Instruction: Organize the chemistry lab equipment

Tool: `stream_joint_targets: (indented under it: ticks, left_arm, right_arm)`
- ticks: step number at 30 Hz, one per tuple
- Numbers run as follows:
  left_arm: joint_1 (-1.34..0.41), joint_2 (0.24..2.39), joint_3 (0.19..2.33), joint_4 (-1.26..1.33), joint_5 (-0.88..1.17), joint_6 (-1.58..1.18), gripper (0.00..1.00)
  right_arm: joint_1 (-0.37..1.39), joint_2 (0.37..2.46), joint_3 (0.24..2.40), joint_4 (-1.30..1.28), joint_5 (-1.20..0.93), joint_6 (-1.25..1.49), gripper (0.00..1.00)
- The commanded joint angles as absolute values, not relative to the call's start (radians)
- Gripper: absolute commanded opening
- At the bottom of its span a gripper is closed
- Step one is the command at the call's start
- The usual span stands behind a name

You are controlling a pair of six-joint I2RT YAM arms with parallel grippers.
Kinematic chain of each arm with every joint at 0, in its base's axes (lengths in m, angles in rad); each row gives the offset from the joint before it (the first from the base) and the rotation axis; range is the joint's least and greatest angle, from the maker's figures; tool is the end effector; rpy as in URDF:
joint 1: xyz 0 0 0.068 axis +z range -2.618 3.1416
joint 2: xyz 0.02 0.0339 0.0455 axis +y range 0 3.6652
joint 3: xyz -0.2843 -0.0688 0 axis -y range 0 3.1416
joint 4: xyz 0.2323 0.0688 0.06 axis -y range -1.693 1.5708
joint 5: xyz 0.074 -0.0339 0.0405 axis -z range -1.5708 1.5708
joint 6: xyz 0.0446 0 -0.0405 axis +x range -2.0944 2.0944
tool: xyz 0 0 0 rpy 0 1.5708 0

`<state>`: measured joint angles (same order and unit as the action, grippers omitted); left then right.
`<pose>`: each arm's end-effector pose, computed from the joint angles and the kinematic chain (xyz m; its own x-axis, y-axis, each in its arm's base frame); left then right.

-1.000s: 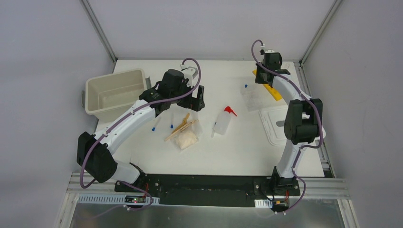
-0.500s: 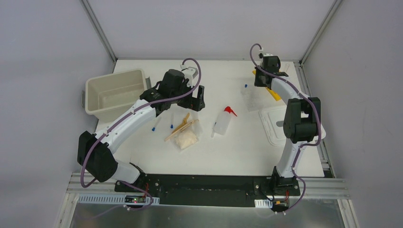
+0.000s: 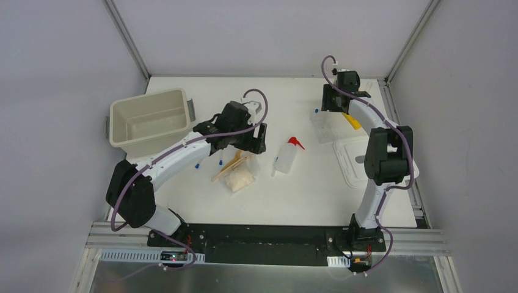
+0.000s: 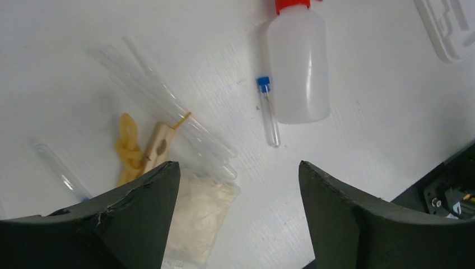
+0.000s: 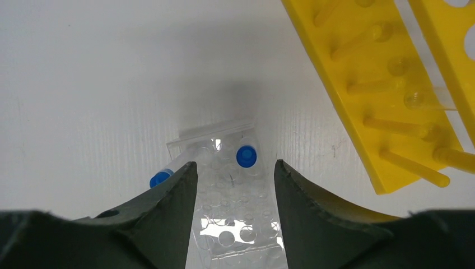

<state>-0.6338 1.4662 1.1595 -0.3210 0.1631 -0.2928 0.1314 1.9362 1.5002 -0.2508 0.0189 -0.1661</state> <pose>0.2579 -0.1985 0.3140 -0.6523 0.1260 -0.7474 0.5243 0.7871 -0.3249 0.4454 0.0580 0.2601 -0.6007 -0.2461 -0.7607 -0.2188 0.9657 -0.1397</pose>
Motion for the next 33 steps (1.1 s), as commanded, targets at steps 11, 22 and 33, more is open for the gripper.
stream_joint_targets:
  ticks: [11,22,33]
  left_arm:
    - [-0.947,1.619,1.096,-0.217,-0.049,-0.286,0.61]
    - [-0.960,1.839,1.224,-0.256,-0.173,-0.316,0.49]
    - [-0.911,1.867,1.215,-0.363,-0.216,-0.360,0.19]
  right_arm:
    - [0.058,1.642,1.547,-0.377,-0.081,-0.097,0.57]
    - [0.035,1.546,1.478,-0.403,-0.152,-0.062,0.57]
    - [0.024,1.533,1.469,-0.432,-0.178,-0.058,0.57]
